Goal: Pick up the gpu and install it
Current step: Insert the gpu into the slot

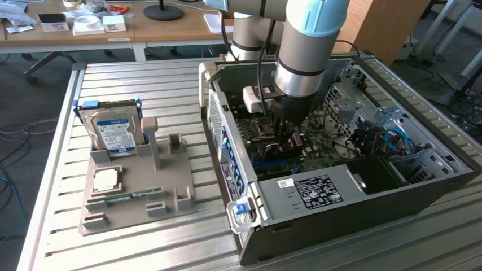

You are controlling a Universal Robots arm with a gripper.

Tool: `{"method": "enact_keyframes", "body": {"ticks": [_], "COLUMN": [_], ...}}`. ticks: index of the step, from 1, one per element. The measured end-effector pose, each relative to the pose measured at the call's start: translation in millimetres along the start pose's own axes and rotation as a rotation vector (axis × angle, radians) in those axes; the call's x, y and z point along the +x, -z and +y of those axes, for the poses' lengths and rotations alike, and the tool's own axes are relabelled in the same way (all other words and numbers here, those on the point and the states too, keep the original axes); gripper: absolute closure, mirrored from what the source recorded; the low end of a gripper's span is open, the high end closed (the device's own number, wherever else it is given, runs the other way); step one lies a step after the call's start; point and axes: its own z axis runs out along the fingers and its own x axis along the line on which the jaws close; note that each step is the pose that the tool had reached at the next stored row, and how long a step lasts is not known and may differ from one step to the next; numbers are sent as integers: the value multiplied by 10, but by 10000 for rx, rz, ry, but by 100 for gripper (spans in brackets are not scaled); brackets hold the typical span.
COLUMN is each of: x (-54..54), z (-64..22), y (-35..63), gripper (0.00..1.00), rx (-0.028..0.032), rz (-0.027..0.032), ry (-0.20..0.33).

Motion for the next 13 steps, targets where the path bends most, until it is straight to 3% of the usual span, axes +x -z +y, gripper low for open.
{"method": "enact_keyframes", "body": {"ticks": [13], "x": [10], "z": [0], "y": [0], "gripper": [73], "rx": [-2], "rz": [8], "ry": [-19]}}
